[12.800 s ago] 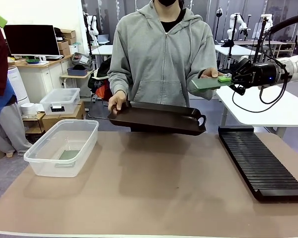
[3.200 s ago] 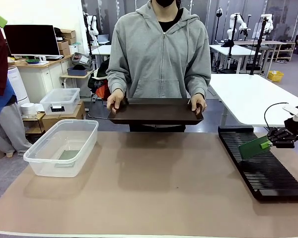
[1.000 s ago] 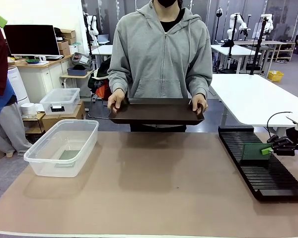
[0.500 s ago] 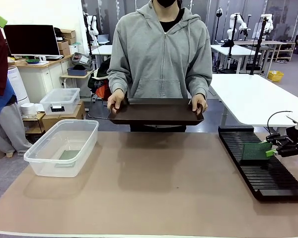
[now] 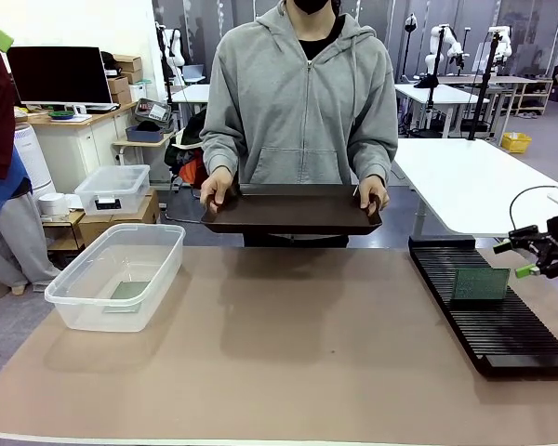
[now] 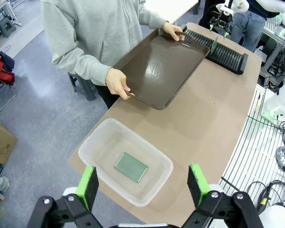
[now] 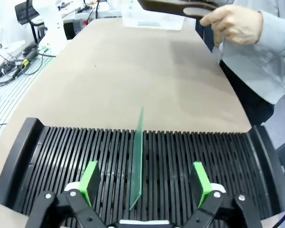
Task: Sort PCBs into racks and boxes based on the side picked up.
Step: If the short side of the Blank PCB is picked up, insert it into the PCB Rack ; if the long side is picked up, place it in the Organizing box.
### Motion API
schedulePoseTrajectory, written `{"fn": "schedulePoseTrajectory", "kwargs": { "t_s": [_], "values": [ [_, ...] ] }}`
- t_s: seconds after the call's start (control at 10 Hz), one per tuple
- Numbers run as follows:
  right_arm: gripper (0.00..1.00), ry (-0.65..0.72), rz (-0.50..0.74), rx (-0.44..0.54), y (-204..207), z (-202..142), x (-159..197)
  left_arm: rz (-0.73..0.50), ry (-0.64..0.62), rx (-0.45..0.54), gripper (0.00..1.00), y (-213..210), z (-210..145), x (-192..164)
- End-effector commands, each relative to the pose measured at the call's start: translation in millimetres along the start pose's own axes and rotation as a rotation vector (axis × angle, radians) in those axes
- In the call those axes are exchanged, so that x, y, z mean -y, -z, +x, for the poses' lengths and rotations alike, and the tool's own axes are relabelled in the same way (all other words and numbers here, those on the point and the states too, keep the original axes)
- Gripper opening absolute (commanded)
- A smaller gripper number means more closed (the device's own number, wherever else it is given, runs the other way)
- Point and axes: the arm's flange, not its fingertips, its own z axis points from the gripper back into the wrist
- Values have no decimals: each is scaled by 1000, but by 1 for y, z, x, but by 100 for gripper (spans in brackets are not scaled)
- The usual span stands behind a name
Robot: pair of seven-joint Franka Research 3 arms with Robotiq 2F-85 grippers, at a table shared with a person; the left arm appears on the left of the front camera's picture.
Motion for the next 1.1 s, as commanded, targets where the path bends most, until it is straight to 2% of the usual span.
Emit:
{"fn": "schedulePoseTrajectory", "kwargs": {
  "t_s": [0.0,0.3,0.4,0.5,1.0],
  "values": [
    [100,-24,3,-70,-3,27,-8,-5,3,2,100,0,-1,3],
    [100,-49,10,-107,-6,63,-16,-5,3,2,100,0,-1,3],
    [100,-57,-33,-116,-5,69,-18,-5,3,2,100,0,-1,3],
    [100,-73,12,-71,-17,59,-8,-5,3,2,100,0,-1,3],
    [100,-73,12,-71,-17,59,-8,-5,3,2,100,0,-1,3]
  ]
}}
